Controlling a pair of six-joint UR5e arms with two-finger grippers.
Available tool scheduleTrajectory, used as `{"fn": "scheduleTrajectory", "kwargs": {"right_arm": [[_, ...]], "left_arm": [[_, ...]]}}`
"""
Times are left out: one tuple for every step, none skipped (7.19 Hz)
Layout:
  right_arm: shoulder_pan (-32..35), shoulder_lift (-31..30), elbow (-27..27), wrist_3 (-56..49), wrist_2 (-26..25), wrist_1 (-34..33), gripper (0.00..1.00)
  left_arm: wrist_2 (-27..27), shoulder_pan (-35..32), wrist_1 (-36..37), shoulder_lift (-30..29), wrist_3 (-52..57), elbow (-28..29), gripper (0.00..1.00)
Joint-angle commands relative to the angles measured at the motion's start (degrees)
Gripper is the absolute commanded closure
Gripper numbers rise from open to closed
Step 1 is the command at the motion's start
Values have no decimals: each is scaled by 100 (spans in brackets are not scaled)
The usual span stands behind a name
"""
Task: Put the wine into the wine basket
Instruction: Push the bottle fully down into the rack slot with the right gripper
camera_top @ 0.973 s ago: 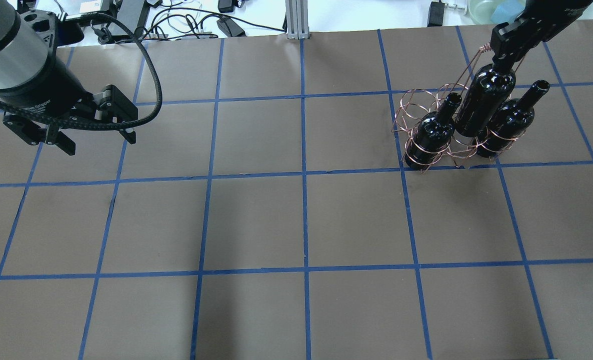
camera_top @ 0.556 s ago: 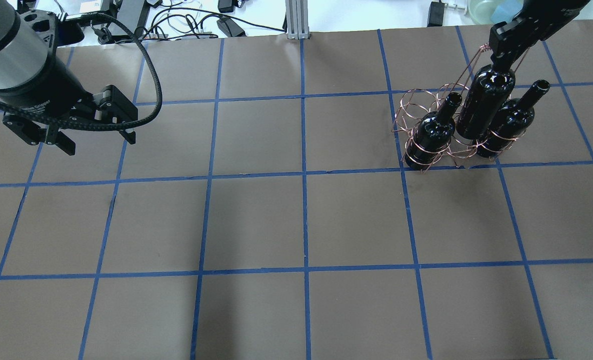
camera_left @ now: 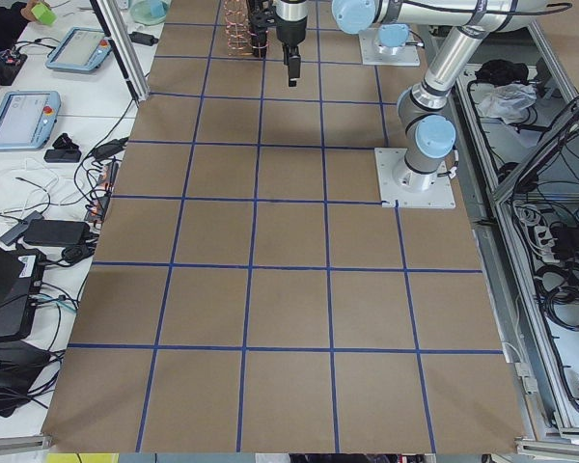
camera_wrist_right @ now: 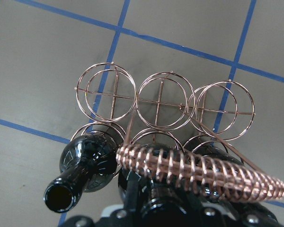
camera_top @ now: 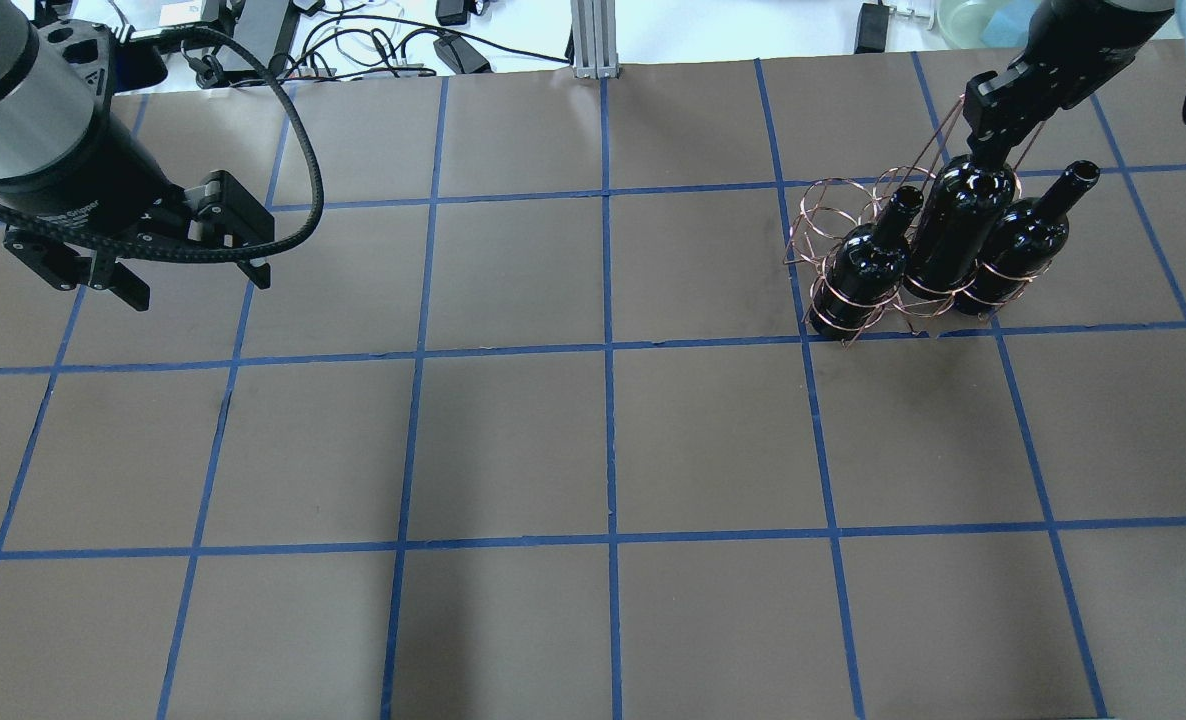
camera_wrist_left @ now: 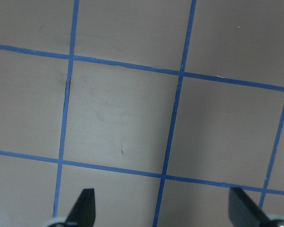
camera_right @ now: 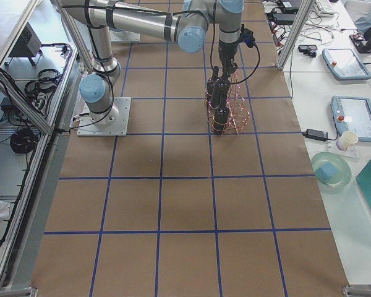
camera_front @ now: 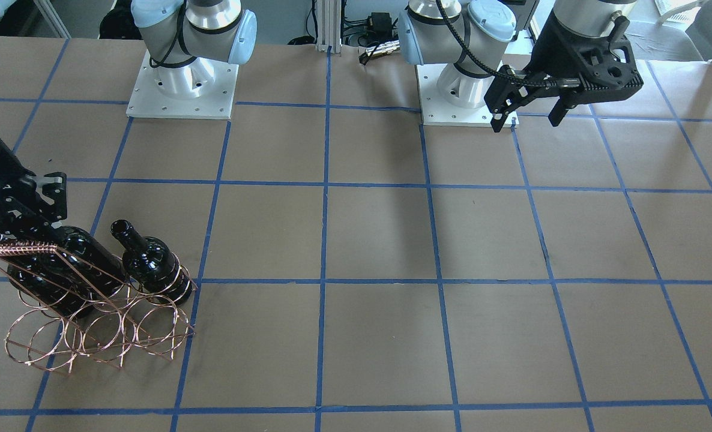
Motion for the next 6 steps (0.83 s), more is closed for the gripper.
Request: {"fn": "scheduleTrajectory", "kwargs": {"right_arm": [[-9,11,356,-21,10,-405,100],[-35,37,497,-30,-51,-573,100],[-44,107,525,-30,1,-601,100],[-53,160,534,-30,2,-601,100],[-53,204,542,-21,10,-601,100],[-53,213,560,-21,10,-610,100]], "left_arm": [[5,5,-2,3,1,0,0],[-4,5,-2,-6,1,0,0],[5,5,-2,3,1,0,0],[-4,5,-2,-6,1,0,0],[14,5,7,-6,1,9,0],[14,14,7,-6,1,18,0]]}}
